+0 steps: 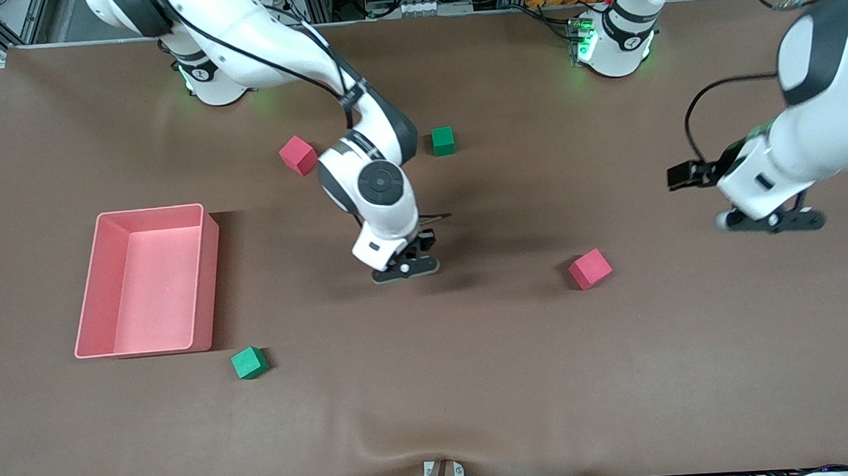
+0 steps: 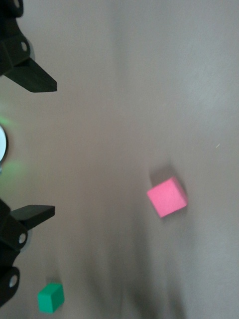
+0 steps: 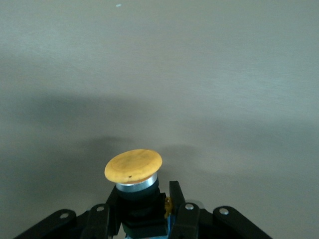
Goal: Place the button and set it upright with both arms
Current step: 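Carry the button to mid-table with the right gripper while the left gripper approaches, then open the right gripper and withdraw while the left gripper reaches the button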
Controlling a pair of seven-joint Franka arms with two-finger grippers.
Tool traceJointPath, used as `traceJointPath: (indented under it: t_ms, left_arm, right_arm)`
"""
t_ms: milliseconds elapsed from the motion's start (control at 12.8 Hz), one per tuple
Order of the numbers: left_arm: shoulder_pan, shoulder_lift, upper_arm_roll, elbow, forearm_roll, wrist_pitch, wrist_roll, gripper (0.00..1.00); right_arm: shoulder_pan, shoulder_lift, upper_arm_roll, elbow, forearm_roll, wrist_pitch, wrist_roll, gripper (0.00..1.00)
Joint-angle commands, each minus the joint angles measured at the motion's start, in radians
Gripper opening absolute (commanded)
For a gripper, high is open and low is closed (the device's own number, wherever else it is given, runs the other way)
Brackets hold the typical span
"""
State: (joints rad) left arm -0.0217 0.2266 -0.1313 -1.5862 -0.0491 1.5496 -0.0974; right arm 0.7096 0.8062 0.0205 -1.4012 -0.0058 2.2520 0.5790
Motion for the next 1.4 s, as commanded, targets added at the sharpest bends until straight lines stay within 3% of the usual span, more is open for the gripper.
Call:
traceJointPath:
  t_ms: [0,78,156,234,468,780,1014,1326]
  left_arm:
    - [0.008,0.071,-0.002,0.015,-0.04,-0.005,-0.021,1.0]
    - [0.003,0.089,-0.004,0.015,-0.043,-0.005,-0.021,1.0]
    - [0.0,0.102,-0.004,0.018,-0.043,-0.003,-0.022,1.0]
    - [-0.001,0.118,-0.004,0.02,-0.052,0.003,-0.022,1.0]
    - [-0.018,0.143,-0.004,0.02,-0.112,0.03,-0.071,1.0]
    - [-0.111,0.233,-0.004,0.061,-0.109,0.098,-0.204,1.0]
    - [-0.231,0.359,-0.002,0.21,-0.107,0.133,-0.367,1.0]
    - [-0.366,0.447,-0.002,0.232,-0.109,0.335,-0.542,1.0]
  right_arm:
    - [0.036,0.118,-0.011,0.151,-0.014,0.005,0.088,0.0]
    - [0.045,0.137,-0.011,0.168,-0.014,0.003,0.116,0.03]
    - [0.048,0.14,-0.013,0.165,-0.017,0.005,0.131,0.61]
    - [0.05,0.139,-0.016,0.163,-0.02,0.005,0.13,1.0]
    - [0.028,0.082,-0.017,0.159,-0.013,-0.021,0.133,1.0]
    - [-0.105,-0.079,-0.013,0.14,-0.005,-0.161,0.095,1.0]
    - [-0.237,-0.288,-0.013,-0.041,-0.002,-0.193,-0.168,1.0]
    - [-0.396,-0.572,-0.014,-0.29,0.0,-0.226,-0.425,1.0]
